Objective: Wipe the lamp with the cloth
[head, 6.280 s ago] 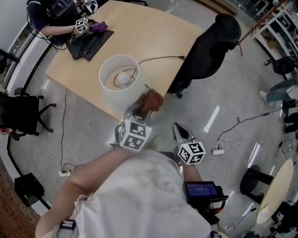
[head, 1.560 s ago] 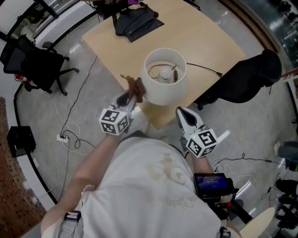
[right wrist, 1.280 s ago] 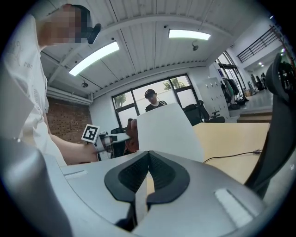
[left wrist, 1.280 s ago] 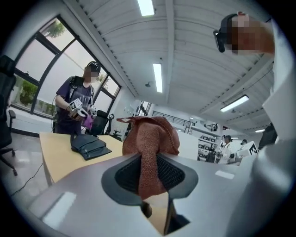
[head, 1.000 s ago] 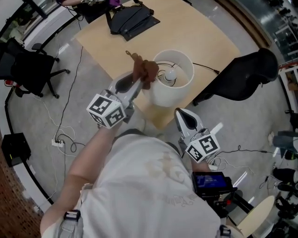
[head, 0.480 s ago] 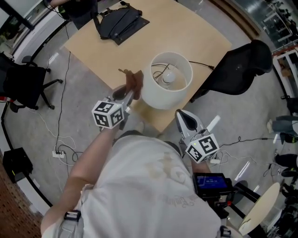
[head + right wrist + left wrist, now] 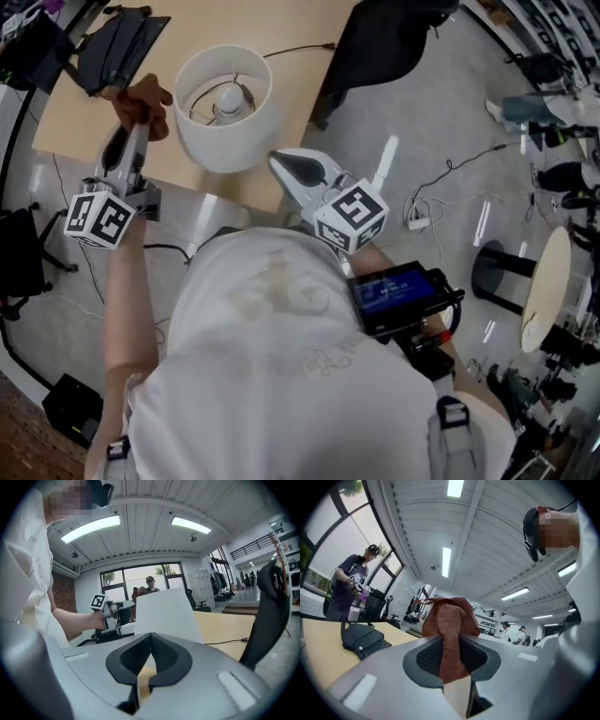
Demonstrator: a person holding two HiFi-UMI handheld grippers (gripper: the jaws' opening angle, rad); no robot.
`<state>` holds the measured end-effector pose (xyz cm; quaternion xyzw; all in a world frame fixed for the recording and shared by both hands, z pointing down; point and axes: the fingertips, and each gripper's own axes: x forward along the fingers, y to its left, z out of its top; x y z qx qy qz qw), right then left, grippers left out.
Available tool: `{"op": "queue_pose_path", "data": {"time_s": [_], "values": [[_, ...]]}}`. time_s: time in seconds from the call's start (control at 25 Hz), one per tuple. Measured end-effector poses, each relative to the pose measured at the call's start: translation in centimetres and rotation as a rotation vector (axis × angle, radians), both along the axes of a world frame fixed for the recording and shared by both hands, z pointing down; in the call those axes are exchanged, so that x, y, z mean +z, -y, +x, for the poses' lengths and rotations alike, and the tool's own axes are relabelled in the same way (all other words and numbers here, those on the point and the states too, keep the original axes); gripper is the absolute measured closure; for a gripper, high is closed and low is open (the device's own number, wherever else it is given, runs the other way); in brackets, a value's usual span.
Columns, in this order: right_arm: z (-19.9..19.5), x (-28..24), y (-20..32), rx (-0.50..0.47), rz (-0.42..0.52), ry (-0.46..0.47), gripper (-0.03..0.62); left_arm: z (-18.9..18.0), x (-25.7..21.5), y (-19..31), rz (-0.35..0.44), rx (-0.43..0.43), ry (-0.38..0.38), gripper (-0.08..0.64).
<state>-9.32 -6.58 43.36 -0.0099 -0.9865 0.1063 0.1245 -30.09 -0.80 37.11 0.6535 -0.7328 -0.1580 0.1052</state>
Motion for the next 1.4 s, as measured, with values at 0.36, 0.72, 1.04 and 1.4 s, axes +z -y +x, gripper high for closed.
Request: {"op": "queue_pose_path", "data": {"time_s": [0.36,0.72,1.04,1.4], "values": [[1.1,1.2,2.3,0.104,-0.015,-0.021,0.578,-1.1,1.2,6.9,-0.146,0.104,0.197,0.466],[2.7,2.0,4.0,0.176,-0.036,-0.03,0.578,-1.5,9.7,6.0,-0.361,0.117,0.068,0.466],[2.9,1.8,4.4,0.188,-0.034,-0.025,0.578,-3.9,7.9,5.4,-0.429,0.126,0.184,0.466],[3.7,2.4,5.1,0.229,-0.06,-0.004,0.578,2.8,-7.4,8.7,-0.379,0.452,0.684,0.468]]}}
